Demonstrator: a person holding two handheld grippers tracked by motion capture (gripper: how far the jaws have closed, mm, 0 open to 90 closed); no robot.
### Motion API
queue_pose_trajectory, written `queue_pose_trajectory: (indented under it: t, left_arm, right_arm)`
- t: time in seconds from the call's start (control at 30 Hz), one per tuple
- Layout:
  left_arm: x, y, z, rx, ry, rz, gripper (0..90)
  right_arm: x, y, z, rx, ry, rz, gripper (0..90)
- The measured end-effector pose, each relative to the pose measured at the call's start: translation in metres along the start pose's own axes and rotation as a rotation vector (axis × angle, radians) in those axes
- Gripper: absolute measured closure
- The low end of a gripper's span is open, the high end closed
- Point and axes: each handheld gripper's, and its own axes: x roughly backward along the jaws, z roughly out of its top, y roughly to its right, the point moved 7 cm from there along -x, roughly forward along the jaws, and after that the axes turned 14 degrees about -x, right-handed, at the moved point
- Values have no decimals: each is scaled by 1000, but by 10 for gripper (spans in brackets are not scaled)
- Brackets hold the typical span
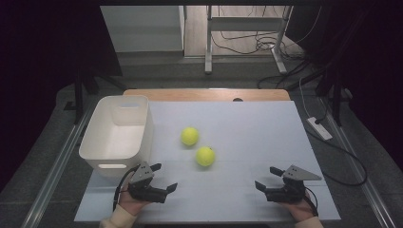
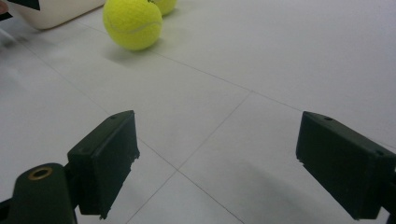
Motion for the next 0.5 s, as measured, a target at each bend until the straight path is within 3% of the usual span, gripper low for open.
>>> queue_pose_trajectory:
  t: [0.5]
  left_arm:
    - [0,0,0,8,1,-3,54]
  right_arm:
    - [-1,1,0,0,-2,1,125]
